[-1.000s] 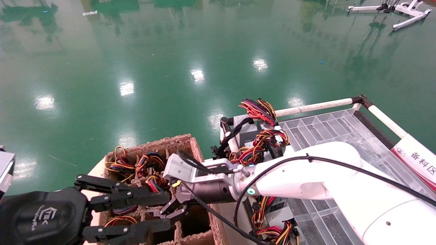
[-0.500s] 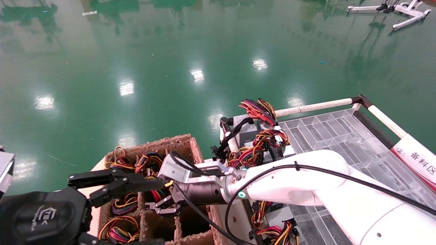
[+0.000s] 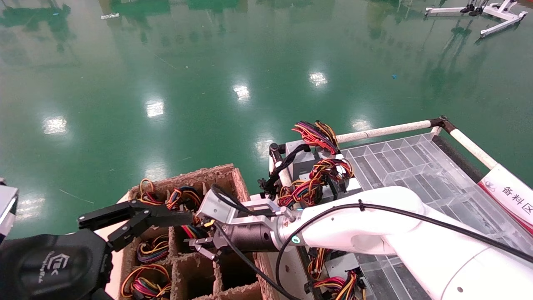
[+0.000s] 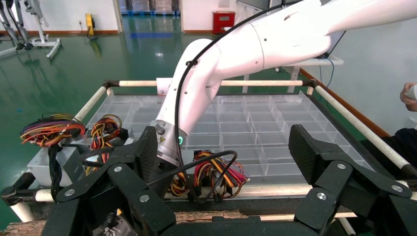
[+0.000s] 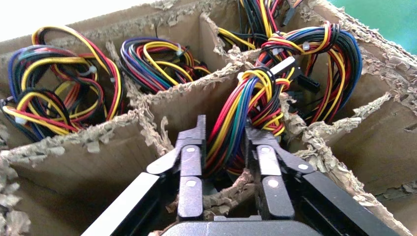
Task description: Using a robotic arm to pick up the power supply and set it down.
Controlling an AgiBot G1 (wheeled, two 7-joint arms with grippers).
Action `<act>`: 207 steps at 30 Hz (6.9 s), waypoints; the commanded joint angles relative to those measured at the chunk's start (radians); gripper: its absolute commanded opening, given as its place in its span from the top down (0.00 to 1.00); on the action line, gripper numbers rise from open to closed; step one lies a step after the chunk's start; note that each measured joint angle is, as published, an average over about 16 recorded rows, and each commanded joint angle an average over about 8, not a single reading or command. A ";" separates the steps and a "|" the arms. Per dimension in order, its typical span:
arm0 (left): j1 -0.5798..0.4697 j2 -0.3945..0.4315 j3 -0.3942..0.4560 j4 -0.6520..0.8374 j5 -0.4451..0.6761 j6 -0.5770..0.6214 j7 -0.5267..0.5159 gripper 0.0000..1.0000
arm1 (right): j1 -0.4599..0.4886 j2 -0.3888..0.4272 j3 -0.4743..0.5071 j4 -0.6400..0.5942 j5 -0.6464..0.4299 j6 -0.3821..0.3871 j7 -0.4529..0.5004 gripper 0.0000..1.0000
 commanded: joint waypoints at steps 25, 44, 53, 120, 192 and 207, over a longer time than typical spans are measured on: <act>0.000 0.000 0.001 0.000 0.000 0.000 0.000 0.00 | 0.057 0.034 0.070 -0.117 0.303 -0.188 -0.146 1.00; 0.000 0.000 0.001 0.000 -0.001 0.000 0.000 0.00 | 0.129 0.218 0.229 -0.107 0.501 -0.406 -0.237 1.00; 0.000 0.000 0.001 0.000 -0.001 0.000 0.001 0.00 | 0.181 0.410 0.265 -0.113 0.524 -0.493 -0.241 1.00; -0.001 -0.001 0.003 0.000 -0.002 -0.001 0.001 0.00 | -0.011 0.615 0.231 -0.461 0.494 -0.664 -0.252 1.00; -0.001 -0.002 0.004 0.000 -0.003 -0.002 0.002 0.00 | 0.067 0.583 0.159 -0.559 0.390 -0.651 -0.247 0.00; -0.001 -0.002 0.004 0.001 -0.003 -0.002 0.002 0.00 | 0.097 0.594 0.160 -0.536 0.390 -0.669 -0.246 0.00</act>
